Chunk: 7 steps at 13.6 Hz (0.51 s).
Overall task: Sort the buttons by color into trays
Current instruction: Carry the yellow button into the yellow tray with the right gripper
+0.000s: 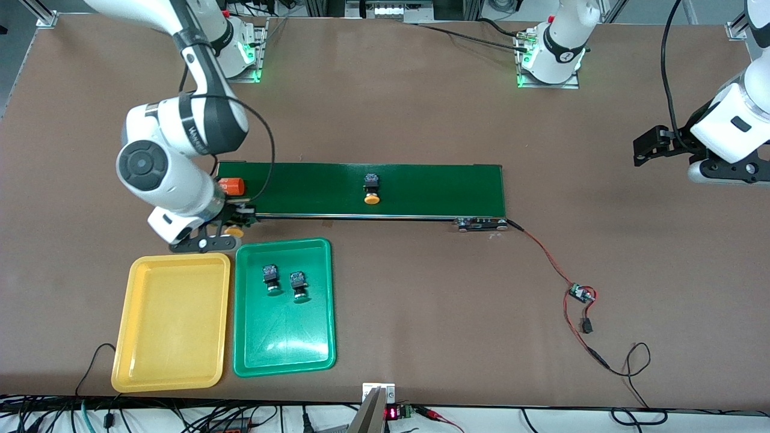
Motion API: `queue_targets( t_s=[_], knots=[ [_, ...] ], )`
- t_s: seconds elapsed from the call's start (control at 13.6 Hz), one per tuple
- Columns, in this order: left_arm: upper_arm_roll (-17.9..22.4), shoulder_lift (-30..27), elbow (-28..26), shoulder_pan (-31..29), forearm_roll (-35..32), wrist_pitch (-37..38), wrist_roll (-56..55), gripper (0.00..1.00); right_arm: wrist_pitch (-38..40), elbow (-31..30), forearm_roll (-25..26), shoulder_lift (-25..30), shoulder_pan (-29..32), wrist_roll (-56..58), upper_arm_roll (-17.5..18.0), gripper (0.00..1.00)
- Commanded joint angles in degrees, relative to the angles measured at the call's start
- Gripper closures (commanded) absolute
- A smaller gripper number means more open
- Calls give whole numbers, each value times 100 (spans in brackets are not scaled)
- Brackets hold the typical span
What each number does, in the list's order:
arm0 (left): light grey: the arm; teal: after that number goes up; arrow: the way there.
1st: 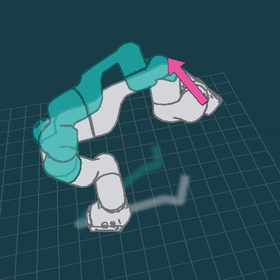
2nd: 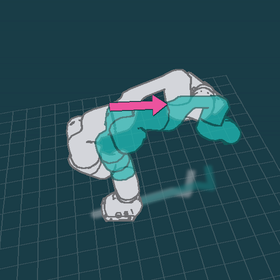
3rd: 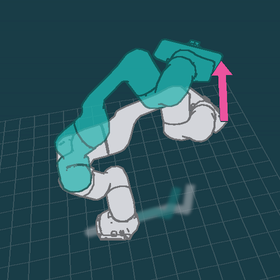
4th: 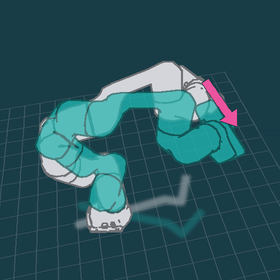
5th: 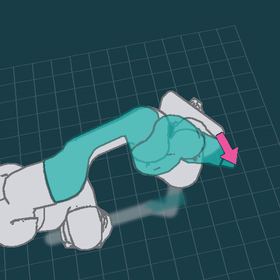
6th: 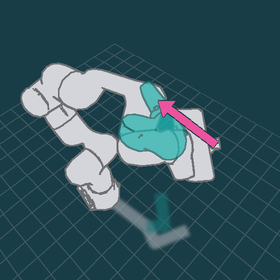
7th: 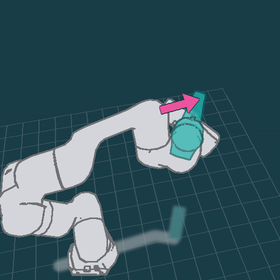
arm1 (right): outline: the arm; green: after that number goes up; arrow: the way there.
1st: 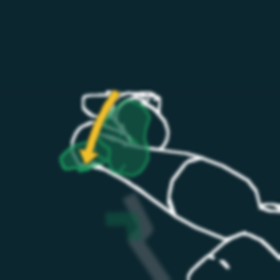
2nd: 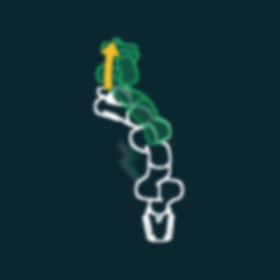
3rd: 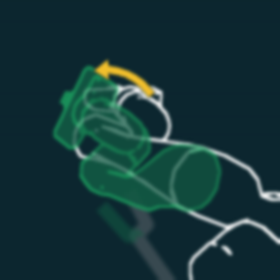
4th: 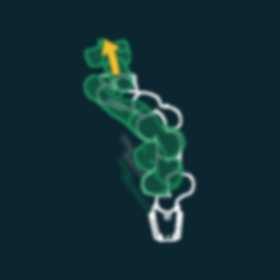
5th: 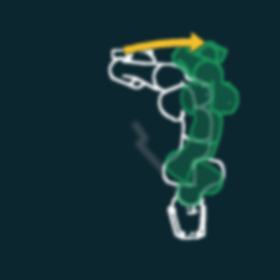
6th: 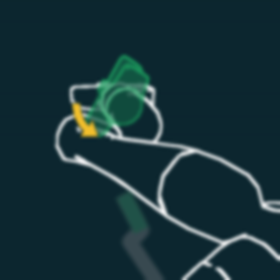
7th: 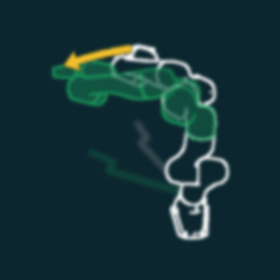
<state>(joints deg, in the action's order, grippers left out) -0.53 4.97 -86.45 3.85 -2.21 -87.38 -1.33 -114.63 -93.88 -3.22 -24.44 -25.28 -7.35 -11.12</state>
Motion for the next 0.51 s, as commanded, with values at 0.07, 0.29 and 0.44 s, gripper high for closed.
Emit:
queue_targets(
  t_s=[0.07, 0.29, 0.44],
  knots=[
    [-17, -31, 85, 2, -96, 142, 72, 0, -155, 353, 128, -543, 356, 680, -92, 87],
    [-8, -31, 85, 2, -96, 133, 98, 0, -647, 353, 496, -816, 760, 1190, -101, 87],
    [1, -31, 85, 2, -104, 125, 116, 0, -946, 344, 742, -957, 954, 1349, -110, 87]
  ],
)
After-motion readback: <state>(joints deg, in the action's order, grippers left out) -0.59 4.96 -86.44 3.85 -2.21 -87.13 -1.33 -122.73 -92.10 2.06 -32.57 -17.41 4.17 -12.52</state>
